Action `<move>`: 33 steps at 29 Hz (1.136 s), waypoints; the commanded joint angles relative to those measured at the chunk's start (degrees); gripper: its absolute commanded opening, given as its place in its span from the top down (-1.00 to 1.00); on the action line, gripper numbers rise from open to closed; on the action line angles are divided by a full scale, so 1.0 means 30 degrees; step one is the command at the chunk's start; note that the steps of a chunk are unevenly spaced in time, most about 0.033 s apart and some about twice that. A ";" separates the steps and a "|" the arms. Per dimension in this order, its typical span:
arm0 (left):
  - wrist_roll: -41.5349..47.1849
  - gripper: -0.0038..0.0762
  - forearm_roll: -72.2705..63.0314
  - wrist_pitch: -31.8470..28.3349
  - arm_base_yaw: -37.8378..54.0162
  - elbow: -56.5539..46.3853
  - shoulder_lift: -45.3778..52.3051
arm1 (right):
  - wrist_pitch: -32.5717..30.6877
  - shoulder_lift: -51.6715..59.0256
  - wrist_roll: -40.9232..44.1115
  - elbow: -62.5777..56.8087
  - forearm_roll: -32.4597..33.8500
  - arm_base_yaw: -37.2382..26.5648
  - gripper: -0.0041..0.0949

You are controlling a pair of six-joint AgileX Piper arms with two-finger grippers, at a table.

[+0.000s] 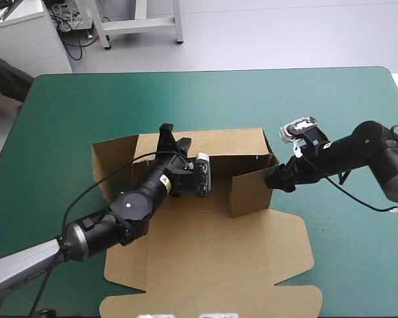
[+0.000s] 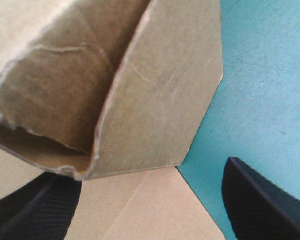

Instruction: Fold the box

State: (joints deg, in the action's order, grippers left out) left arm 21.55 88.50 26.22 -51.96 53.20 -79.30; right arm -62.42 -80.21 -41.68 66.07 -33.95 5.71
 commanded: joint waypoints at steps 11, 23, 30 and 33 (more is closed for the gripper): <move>0.0327 0.98 0.0416 0.0430 -0.0120 0.0387 0.0593 | 0.1946 0.0677 -0.2316 -0.0200 -0.3322 0.0727 -0.50; 0.0327 0.98 0.0048 -0.0556 -0.0120 0.0387 0.0593 | 0.6043 0.0677 -0.3761 -0.0853 -0.4026 0.2446 -0.42; 0.0327 0.98 -0.0630 -0.1029 -0.0282 0.0387 0.0593 | 0.5933 0.0677 -0.3710 -0.0853 -0.4076 0.2573 0.48; 0.0376 0.96 -0.0876 -0.1606 -0.0326 0.0387 0.0593 | 0.5197 0.0677 -0.3799 -0.0853 -0.4264 0.2573 0.96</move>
State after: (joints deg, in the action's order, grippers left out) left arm 21.51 86.14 26.09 -51.96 53.20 -79.30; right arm -45.13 -80.21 -52.36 62.08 -41.93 13.23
